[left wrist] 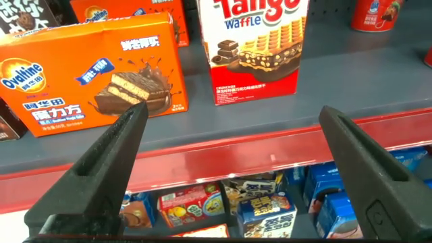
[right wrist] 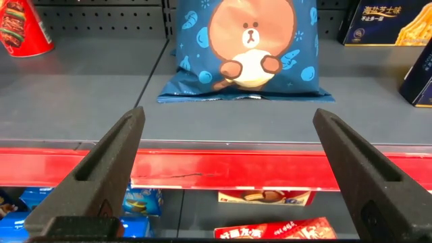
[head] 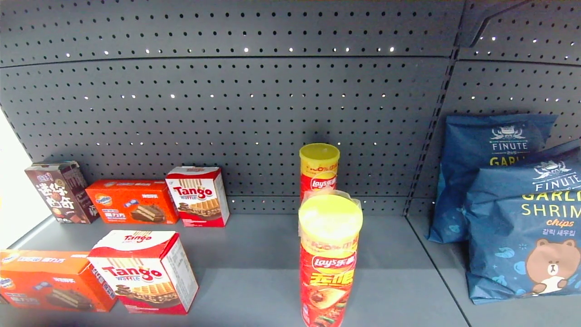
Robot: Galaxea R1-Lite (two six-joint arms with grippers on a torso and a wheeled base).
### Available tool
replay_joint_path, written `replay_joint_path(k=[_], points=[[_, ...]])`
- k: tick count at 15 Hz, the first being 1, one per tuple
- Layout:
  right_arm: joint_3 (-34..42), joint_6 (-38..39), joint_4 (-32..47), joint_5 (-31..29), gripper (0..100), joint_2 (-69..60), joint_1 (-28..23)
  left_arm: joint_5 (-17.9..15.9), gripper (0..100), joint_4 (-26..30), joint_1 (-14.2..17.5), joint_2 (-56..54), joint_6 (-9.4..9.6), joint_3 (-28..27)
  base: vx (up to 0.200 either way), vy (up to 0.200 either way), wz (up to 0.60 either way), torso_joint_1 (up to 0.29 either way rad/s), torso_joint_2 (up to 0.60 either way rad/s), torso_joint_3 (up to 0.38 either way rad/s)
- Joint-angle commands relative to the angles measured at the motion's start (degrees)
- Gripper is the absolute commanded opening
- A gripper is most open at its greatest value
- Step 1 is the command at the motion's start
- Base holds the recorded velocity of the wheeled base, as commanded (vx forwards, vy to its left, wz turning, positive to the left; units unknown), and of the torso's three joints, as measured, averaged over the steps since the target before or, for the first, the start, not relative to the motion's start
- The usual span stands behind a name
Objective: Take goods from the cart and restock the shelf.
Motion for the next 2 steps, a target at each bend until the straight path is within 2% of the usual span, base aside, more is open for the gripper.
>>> replay_joint_path(k=[1, 2], points=[[0.0, 0.0, 0.0, 0.0, 100, 0.0, 0.0, 0.0, 100, 0.0, 0.0, 0.0, -0.05, 0.0, 0.0, 0.0, 0.0, 0.0, 0.0, 0.0], [0.0, 0.1, 0.0, 0.0, 100, 0.0, 0.0, 0.0, 100, 0.0, 0.0, 0.0, -0.05, 0.0, 0.0, 0.0, 0.0, 0.0, 0.0, 0.0]])
